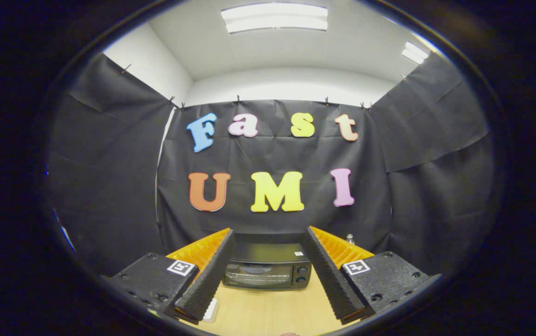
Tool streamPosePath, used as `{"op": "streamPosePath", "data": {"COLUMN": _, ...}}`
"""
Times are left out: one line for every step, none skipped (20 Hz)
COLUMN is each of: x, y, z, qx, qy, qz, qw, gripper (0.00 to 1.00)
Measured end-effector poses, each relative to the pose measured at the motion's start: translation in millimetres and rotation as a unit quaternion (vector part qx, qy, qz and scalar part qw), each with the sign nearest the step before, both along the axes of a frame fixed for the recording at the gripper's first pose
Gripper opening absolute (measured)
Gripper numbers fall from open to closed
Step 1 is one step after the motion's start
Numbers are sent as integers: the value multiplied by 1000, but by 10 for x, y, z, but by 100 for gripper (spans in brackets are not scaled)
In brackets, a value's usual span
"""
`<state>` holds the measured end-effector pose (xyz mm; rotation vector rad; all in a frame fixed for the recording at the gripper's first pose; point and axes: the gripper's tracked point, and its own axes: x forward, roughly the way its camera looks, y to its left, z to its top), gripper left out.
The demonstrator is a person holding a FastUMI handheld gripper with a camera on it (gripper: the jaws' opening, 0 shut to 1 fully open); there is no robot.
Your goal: Open the toaster oven, put the food inside, and close the toaster oven door.
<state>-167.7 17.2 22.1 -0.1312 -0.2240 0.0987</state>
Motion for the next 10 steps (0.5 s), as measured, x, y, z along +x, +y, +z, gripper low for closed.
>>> {"op": "streamPosePath", "data": {"x": -11, "y": -6, "z": 0, "qx": 3, "qy": -1, "qz": 2, "qw": 1000, "gripper": 100}}
{"op": "streamPosePath", "data": {"x": -14, "y": -39, "z": 22, "qx": 4, "qy": 1, "qz": 2, "qw": 1000, "gripper": 100}}
{"op": "streamPosePath", "data": {"x": -16, "y": -53, "z": 27, "qx": 6, "qy": 0, "qz": 1, "qw": 1000, "gripper": 100}}
{"op": "streamPosePath", "data": {"x": -4, "y": -50, "z": 0, "qx": 7, "qy": 5, "qz": 2, "qw": 1000, "gripper": 100}}
{"op": "streamPosePath", "data": {"x": 9, "y": -39, "z": -24, "qx": 11, "qy": 9, "qz": 5, "qw": 1000, "gripper": 100}}
{"op": "streamPosePath", "data": {"x": 26, "y": -31, "z": -39, "qx": 14, "qy": 14, "qz": 10, "qw": 1000, "gripper": 100}}
{"op": "streamPosePath", "data": {"x": 35, "y": -36, "z": -56, "qx": 20, "qy": 18, "qz": 11, "qw": 1000, "gripper": 100}}
{"op": "streamPosePath", "data": {"x": 47, "y": -62, "z": -64, "qx": 25, "qy": 20, "qz": 11, "qw": 999, "gripper": 100}}
{"op": "streamPosePath", "data": {"x": 56, "y": -71, "z": -67, "qx": 29, "qy": 22, "qz": 12, "qw": 999, "gripper": 100}}
{"op": "streamPosePath", "data": {"x": 63, "y": -85, "z": -67, "qx": 32, "qy": 22, "qz": 11, "qw": 999, "gripper": 100}}
